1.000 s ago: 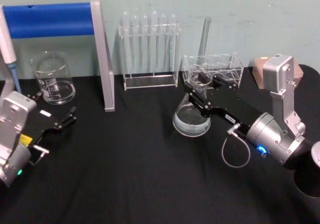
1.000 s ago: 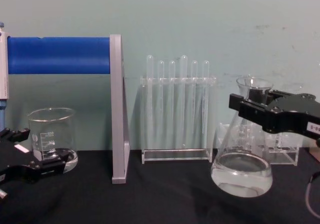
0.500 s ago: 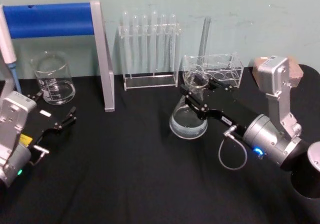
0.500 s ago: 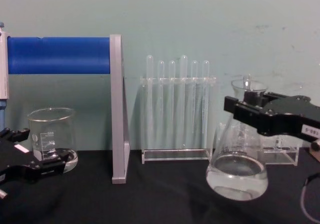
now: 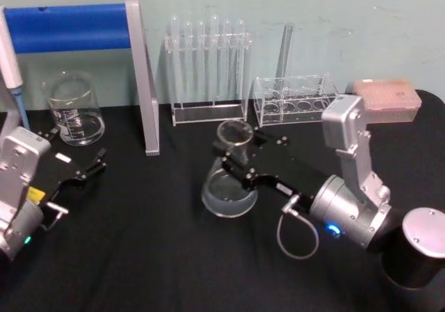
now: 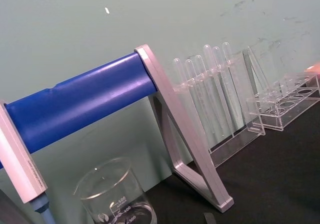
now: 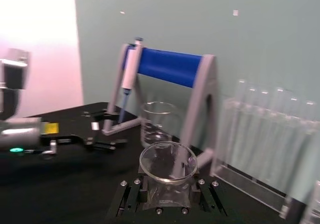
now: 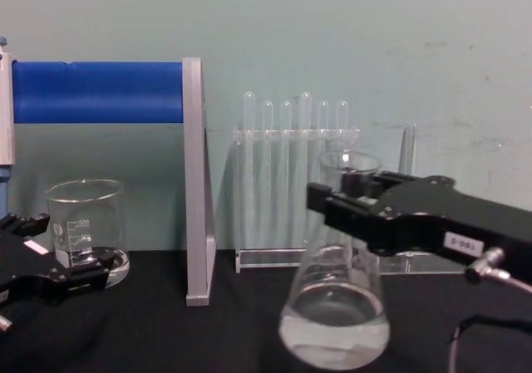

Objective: Grasp the erlenmeyer flask with one hand, shake it three times, then place it back.

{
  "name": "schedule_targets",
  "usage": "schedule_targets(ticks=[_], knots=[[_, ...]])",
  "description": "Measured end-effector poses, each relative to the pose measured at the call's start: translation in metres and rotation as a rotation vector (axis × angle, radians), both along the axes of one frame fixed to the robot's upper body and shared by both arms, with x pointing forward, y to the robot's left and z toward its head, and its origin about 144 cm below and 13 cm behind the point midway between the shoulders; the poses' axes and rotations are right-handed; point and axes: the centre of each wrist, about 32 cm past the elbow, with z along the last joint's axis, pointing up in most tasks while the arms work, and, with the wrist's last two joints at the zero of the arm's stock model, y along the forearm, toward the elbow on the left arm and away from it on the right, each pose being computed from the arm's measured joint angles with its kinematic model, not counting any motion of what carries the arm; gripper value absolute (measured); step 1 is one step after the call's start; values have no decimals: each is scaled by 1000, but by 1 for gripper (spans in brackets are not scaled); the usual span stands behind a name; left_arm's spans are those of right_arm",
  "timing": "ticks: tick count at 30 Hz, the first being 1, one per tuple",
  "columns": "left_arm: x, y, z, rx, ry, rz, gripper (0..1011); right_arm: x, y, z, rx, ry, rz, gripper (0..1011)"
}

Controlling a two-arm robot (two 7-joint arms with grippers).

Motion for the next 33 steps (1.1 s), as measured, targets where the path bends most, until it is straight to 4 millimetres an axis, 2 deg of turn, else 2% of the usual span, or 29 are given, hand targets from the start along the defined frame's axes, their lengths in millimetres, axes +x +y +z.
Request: schedule_targets(ticks=[8,18,26,33], knots=[[0,0,0,0,0,0,1001,-8,14,0,-10,2,95,453],[0,0,0,0,0,0,1001,-13,22,-1,-20,8,159,453],[0,0,0,0,0,0,1001,-5,13,0,-10,4,82,456],[0,0,0,0,0,0,1001,7,-6,0,3,-3,-34,453]])
